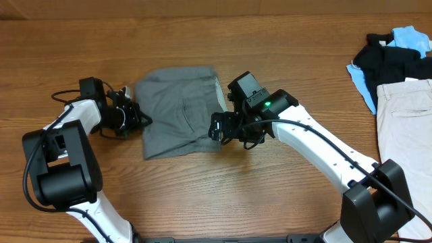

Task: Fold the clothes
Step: 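Grasp the folded shorts' left edge with the left gripper and drag them upper left, then release the folded shorts at the upper left corner with the left gripper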

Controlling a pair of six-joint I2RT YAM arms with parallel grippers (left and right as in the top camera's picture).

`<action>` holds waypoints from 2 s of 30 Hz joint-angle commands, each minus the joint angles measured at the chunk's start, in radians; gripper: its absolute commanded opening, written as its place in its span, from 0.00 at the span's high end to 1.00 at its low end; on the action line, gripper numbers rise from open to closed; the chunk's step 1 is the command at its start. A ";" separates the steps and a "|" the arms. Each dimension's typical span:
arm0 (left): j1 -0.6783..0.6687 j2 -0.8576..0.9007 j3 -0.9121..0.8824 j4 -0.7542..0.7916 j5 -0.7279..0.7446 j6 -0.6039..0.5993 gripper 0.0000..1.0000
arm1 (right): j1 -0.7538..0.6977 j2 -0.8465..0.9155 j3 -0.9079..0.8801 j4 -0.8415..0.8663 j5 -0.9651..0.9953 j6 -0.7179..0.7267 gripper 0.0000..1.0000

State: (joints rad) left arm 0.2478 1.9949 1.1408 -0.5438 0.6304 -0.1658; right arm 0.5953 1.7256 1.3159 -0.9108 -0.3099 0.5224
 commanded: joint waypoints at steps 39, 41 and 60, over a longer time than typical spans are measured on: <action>0.251 0.049 -0.016 0.682 -0.639 -1.158 0.96 | 0.001 -0.018 -0.002 -0.098 0.074 -0.005 0.00; 0.242 0.061 -0.016 0.736 -0.638 -1.158 0.95 | 0.005 -0.018 -0.002 -0.102 0.074 -0.005 0.00; 0.214 0.300 0.167 0.784 -0.450 -1.037 0.84 | 0.034 -0.018 -0.002 -0.124 0.092 -0.005 0.00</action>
State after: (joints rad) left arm 0.4721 2.2398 1.3060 0.2619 0.1375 -1.2606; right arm 0.6254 1.7256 1.3159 -1.0378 -0.2382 0.5228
